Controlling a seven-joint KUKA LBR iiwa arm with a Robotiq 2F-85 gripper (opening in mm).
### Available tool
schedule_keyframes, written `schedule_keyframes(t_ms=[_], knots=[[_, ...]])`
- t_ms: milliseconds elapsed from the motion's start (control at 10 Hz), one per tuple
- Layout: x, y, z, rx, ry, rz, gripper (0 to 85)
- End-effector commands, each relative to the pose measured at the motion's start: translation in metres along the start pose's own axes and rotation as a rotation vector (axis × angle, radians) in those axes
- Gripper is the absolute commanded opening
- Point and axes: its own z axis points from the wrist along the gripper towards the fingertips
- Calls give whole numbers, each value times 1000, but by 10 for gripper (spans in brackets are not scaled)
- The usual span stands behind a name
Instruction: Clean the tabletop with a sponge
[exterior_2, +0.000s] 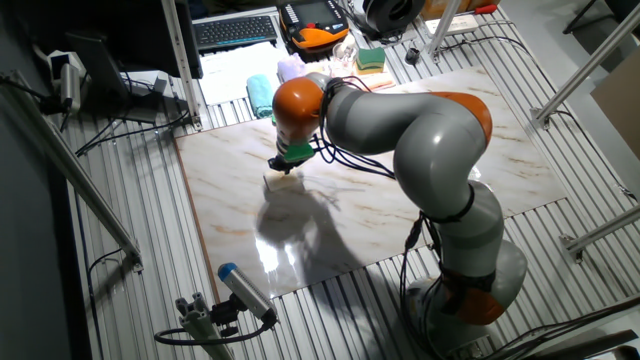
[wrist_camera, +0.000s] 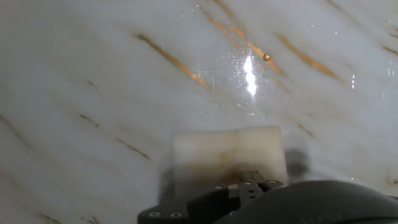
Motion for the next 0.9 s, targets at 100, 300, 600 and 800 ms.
schedule_keyframes(t_ms=[100,300,600,800], knots=[[0,1,4,2,7,47,0],[-1,1,7,-11,2,56,0],[1,3,10,-2,-5,50,0],[6,9,15,5,-13,51,0]])
